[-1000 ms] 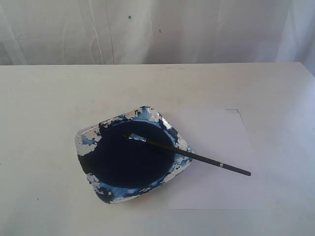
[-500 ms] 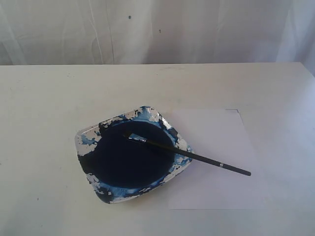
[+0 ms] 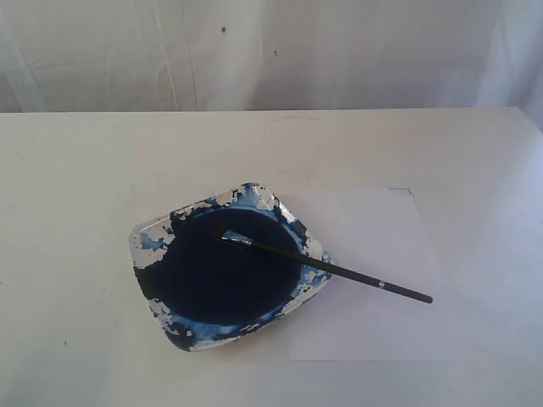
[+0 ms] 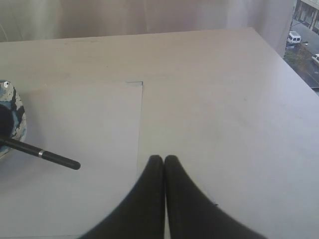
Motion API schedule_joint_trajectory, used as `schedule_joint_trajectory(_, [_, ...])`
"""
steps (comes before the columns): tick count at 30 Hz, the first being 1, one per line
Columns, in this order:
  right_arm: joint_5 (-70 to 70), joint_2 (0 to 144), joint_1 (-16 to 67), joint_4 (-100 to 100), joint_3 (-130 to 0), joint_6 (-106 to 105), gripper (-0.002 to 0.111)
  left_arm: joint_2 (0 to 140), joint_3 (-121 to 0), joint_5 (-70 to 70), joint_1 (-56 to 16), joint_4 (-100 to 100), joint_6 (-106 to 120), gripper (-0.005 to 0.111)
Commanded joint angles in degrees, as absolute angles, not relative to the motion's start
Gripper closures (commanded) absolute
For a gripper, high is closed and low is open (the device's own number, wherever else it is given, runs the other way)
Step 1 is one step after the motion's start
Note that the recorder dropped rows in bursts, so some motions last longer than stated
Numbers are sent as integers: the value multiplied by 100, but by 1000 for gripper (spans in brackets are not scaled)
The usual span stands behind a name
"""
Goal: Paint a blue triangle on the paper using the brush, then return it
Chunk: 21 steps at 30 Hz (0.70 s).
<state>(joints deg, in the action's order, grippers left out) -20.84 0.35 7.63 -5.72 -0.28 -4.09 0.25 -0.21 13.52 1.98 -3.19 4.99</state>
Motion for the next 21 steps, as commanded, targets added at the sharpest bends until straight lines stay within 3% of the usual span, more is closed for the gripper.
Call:
schedule_joint_trajectory(1, [-2020, 0, 727, -570, 0, -425, 108, 0, 0, 1334, 160, -315, 496, 107])
schedule_joint_trajectory(21, [-2020, 0, 727, -570, 0, -425, 108, 0, 0, 1311, 160, -272, 496, 107])
